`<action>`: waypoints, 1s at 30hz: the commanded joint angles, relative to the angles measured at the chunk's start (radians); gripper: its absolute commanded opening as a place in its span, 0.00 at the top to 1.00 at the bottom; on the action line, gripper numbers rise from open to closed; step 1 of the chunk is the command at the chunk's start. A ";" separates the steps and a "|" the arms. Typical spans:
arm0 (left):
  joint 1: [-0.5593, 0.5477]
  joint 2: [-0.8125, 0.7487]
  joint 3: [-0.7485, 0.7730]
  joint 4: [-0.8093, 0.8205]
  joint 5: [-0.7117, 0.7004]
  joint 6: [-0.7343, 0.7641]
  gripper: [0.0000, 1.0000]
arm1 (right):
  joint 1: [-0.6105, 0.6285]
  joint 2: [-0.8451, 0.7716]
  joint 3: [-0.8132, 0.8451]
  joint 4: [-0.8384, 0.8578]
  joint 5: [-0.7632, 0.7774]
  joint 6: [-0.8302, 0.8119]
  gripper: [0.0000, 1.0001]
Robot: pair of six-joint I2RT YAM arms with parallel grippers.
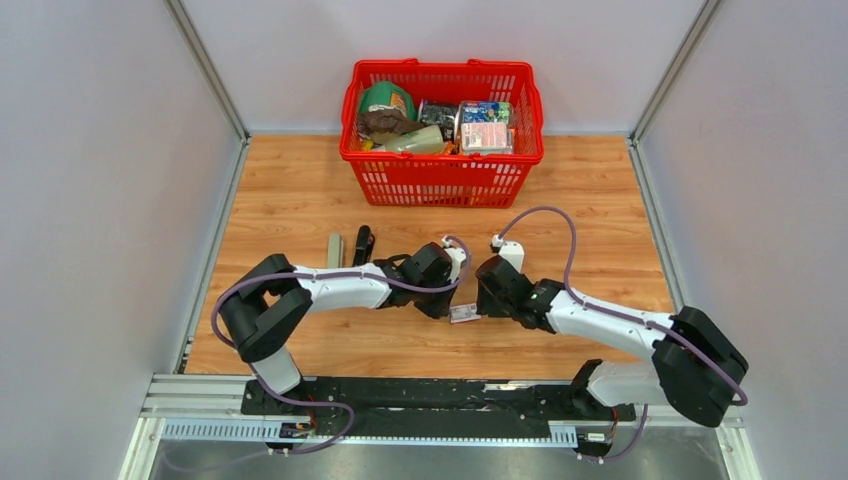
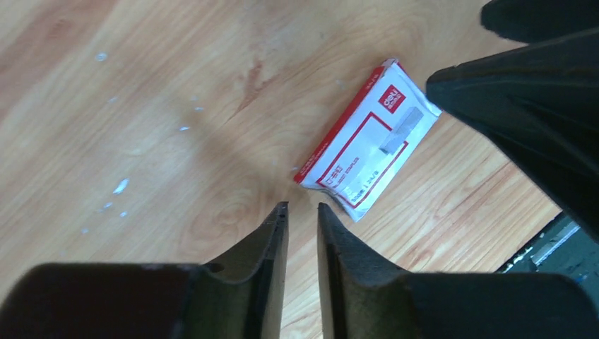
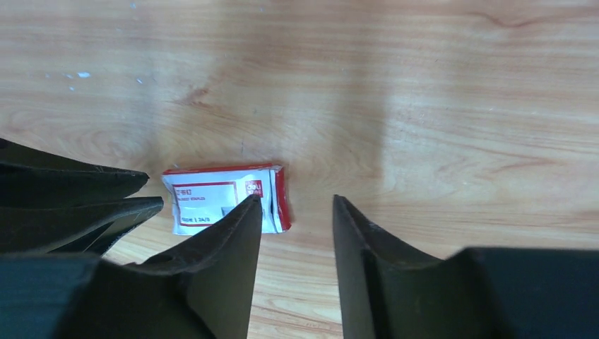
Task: Unload the staples from the stapler
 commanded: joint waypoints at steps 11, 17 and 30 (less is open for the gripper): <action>-0.005 -0.297 0.068 -0.226 -0.297 0.097 0.47 | -0.030 -0.231 0.118 -0.121 0.188 -0.122 0.31; -0.003 -0.485 0.034 -0.272 -0.394 0.120 0.38 | -0.031 -0.305 0.180 -0.141 0.242 -0.219 0.12; -0.003 -0.761 0.060 -0.445 -0.552 0.103 0.20 | -0.033 -0.334 0.288 -0.141 0.394 -0.299 0.00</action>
